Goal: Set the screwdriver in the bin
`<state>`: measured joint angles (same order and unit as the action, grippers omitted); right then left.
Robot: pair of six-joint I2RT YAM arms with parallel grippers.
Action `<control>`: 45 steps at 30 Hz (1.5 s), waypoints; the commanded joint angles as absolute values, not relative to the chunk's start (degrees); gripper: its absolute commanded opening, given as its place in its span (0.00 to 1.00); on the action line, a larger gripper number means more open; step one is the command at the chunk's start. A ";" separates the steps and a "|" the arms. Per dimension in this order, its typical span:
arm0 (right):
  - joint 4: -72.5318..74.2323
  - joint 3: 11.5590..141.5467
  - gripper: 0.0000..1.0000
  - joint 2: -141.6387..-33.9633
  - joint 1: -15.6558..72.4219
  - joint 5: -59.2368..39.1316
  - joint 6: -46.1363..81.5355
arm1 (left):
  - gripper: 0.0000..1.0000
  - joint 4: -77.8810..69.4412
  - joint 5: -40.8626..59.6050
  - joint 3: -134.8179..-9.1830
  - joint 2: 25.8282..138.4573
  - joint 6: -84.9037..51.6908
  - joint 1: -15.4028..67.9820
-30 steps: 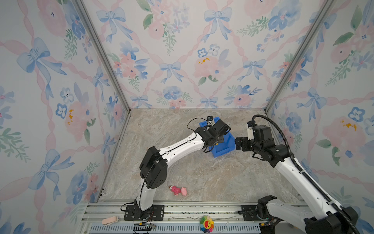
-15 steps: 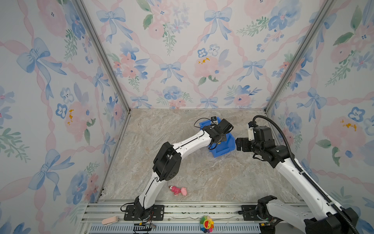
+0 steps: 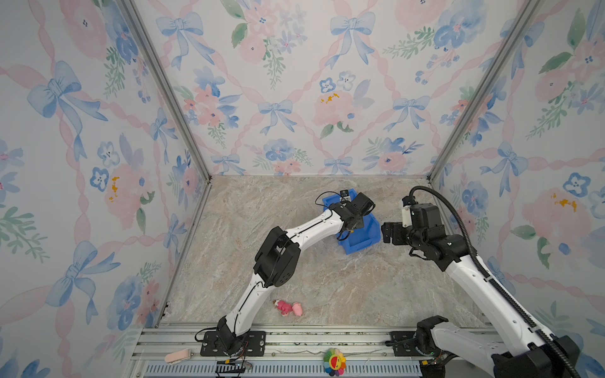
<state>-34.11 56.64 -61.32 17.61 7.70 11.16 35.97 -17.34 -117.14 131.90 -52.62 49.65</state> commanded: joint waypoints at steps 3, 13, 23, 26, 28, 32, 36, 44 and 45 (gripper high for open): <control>-35.05 56.49 0.97 -60.82 17.14 8.27 11.33 | 0.11 36.47 -17.85 -118.65 133.02 -51.33 49.25; -35.07 56.57 0.97 -60.55 17.05 8.66 11.24 | 0.22 36.45 -18.11 -118.65 132.28 -50.98 49.19; -36.10 56.77 0.97 -59.85 17.03 9.09 11.22 | 0.29 36.48 -18.89 -118.48 130.14 -50.64 49.39; -36.38 56.79 0.97 -59.54 17.04 9.40 11.34 | 0.30 36.45 -19.38 -118.56 128.85 -49.61 49.51; -36.40 56.83 0.97 -59.00 16.97 9.66 11.42 | 0.30 36.56 -19.96 -118.50 127.55 -48.00 49.71; -36.50 57.00 0.97 -57.89 16.96 9.67 11.81 | 0.35 36.57 -22.22 -116.76 123.35 -45.06 50.48; -35.32 55.54 0.97 -56.06 16.52 10.26 12.43 | 0.50 36.57 -25.17 -112.64 116.11 -40.58 51.15; -29.53 48.73 0.97 -52.70 12.83 10.32 15.06 | 0.98 36.39 -29.95 -85.79 93.79 -37.57 44.57; -27.86 47.20 0.97 -52.44 12.34 10.70 15.29 | 0.98 36.29 -31.42 -82.12 91.07 -36.83 43.25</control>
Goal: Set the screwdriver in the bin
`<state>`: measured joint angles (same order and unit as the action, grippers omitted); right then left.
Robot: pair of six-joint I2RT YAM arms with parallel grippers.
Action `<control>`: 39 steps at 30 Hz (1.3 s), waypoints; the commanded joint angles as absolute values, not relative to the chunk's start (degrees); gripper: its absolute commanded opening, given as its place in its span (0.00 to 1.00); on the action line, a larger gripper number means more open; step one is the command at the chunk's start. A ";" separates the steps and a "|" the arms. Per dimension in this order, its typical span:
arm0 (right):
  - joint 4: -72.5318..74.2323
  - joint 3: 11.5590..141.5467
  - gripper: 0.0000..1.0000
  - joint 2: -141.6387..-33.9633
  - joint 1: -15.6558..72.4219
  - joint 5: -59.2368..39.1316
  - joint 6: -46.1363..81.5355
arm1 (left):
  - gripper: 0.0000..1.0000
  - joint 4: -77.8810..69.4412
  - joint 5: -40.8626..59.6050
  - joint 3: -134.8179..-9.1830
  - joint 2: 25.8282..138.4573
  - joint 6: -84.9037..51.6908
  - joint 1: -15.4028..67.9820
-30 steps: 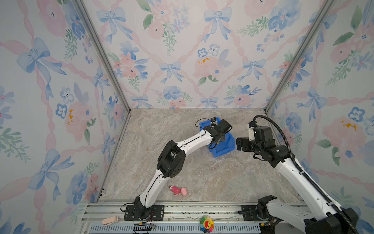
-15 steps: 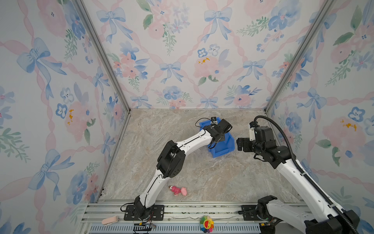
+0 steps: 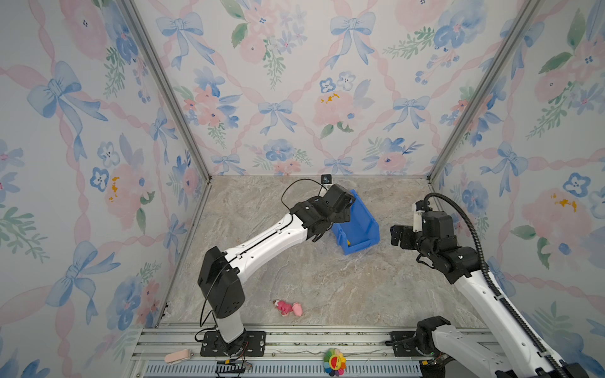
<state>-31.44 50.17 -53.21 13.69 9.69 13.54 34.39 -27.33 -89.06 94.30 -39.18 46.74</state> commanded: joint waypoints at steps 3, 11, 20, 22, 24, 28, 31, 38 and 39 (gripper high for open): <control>-22.76 42.21 0.97 -52.38 10.87 12.25 16.46 | 0.98 35.41 -37.78 -72.80 84.41 -34.63 39.62; -9.63 27.34 0.97 -50.09 3.33 23.63 22.92 | 0.98 12.35 -34.71 -41.80 63.72 -24.20 21.89; 3.61 24.64 0.97 -55.81 0.37 19.25 14.22 | 0.98 -18.08 -21.69 -16.28 50.16 -7.60 4.75; 7.07 24.43 0.97 -59.34 0.20 19.19 13.68 | 0.98 -21.43 -20.14 -14.19 50.27 -7.10 4.19; 9.64 24.78 0.97 -62.89 0.09 19.40 13.46 | 0.98 -23.43 -17.71 -13.48 51.86 -7.91 3.68; 16.53 25.65 0.97 -70.67 0.00 18.46 12.86 | 0.98 -30.97 -15.49 -10.56 57.36 -11.15 3.36; 16.81 29.63 0.97 -76.42 0.07 17.25 11.83 | 0.98 -36.11 -15.17 -10.26 61.71 -11.46 3.42; 22.85 30.06 0.97 -78.67 1.87 20.28 12.49 | 0.98 -47.36 -16.34 -11.83 70.25 -7.79 3.16; 23.80 30.97 0.97 -79.97 1.33 19.19 12.27 | 0.98 -48.58 -16.69 -12.18 71.43 -7.04 3.17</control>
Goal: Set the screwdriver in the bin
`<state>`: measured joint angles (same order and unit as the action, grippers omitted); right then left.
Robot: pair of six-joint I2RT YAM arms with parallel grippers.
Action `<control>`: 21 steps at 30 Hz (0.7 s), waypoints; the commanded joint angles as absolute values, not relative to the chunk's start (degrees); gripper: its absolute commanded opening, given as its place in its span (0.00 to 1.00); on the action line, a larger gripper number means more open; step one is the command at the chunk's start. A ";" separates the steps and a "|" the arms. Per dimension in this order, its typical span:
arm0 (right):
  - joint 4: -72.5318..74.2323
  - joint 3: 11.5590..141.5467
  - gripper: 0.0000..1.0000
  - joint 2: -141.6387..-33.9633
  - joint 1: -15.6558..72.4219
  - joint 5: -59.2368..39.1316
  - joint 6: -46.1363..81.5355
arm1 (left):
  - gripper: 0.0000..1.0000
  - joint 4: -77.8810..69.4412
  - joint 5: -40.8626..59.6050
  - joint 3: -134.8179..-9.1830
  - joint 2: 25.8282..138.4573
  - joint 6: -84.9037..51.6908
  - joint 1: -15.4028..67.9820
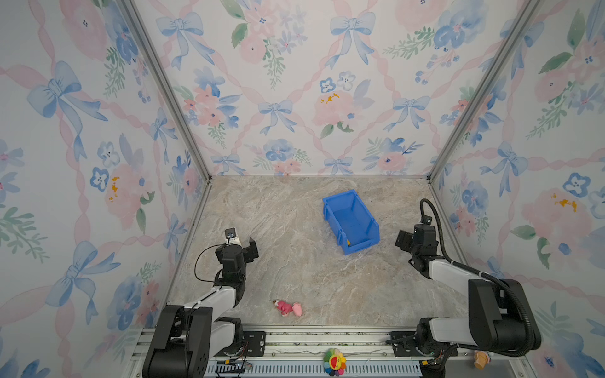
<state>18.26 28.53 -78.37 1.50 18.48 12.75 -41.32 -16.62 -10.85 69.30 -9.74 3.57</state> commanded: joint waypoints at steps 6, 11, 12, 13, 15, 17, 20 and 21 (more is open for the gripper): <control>23.35 35.05 0.97 -85.55 0.61 15.81 8.02 | 0.98 -53.87 -14.90 -14.49 77.24 -5.65 3.08; 23.74 35.10 0.97 -85.82 -2.09 2.89 7.37 | 0.98 -58.22 -10.96 -16.02 82.62 -2.85 2.91; 23.27 35.46 0.97 -86.02 -2.25 1.28 7.07 | 0.98 -59.42 -10.53 -16.26 84.36 -2.63 2.82; 23.32 35.46 0.97 -86.05 -2.31 0.80 6.81 | 0.98 -60.56 -10.29 -16.42 86.05 -2.54 2.81; 23.40 35.38 0.97 -85.98 -2.15 1.70 7.00 | 0.98 -63.37 -9.48 -16.04 87.89 -1.99 2.82; 25.62 34.34 0.97 -85.63 -2.04 3.83 6.90 | 0.98 -63.52 -8.28 -15.39 87.94 -1.88 2.64; 30.66 32.76 0.97 -86.35 -2.26 5.54 6.40 | 0.98 -63.57 -5.77 -15.59 88.37 -1.60 1.89; 31.08 33.01 0.97 -86.81 -2.08 4.87 5.78 | 0.98 -63.54 -5.58 -15.60 88.26 -1.66 1.85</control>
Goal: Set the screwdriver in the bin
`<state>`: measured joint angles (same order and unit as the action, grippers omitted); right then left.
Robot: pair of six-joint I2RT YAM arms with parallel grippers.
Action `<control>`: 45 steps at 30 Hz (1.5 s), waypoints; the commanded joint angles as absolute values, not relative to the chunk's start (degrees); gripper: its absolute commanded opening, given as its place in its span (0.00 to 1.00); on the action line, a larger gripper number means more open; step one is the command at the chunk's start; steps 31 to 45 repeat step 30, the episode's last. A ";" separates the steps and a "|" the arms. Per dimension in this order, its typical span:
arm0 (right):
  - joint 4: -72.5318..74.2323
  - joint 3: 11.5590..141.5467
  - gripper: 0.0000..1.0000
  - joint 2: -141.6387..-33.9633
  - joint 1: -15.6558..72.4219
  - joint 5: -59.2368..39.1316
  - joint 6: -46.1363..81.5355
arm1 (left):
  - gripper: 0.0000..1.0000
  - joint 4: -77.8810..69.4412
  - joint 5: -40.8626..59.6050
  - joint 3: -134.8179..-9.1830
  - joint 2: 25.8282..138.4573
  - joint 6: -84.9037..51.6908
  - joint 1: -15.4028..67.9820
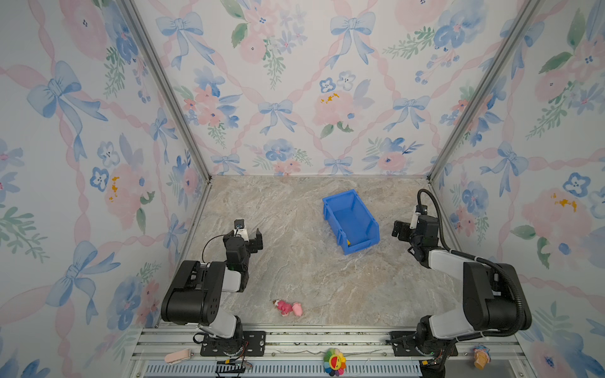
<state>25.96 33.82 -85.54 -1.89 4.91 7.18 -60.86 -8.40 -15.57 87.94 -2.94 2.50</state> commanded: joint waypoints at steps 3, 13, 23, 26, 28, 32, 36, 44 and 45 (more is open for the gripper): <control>34.90 30.79 0.97 -86.78 2.02 9.27 1.91 | 0.98 -63.33 -5.44 -15.71 88.32 -1.59 1.66; 49.75 23.23 0.97 -88.40 2.71 5.39 -0.15 | 0.98 -65.86 -6.97 -14.69 88.83 -1.41 2.47; 51.04 22.78 0.97 -88.62 3.07 6.97 -0.22 | 0.98 -67.60 -8.15 -14.15 89.16 -1.00 3.16; 51.06 22.81 0.97 -88.68 3.12 6.93 -0.22 | 0.98 -67.62 -7.87 -14.34 89.42 -1.04 3.02; 51.10 22.85 0.97 -88.68 3.13 6.88 -0.11 | 0.98 -67.61 -6.26 -14.43 89.49 -1.25 2.33; 51.20 22.81 0.97 -88.60 3.21 7.02 -0.18 | 0.98 -67.63 -6.76 -14.20 89.21 -1.10 2.63; 51.20 22.81 0.97 -88.60 3.21 7.02 -0.18 | 0.98 -67.63 -6.76 -14.20 89.21 -1.10 2.63; 51.20 22.81 0.97 -88.60 3.21 7.02 -0.18 | 0.98 -67.63 -6.76 -14.20 89.21 -1.10 2.63; 51.20 22.81 0.97 -88.60 3.21 7.02 -0.18 | 0.98 -67.63 -6.76 -14.20 89.21 -1.10 2.63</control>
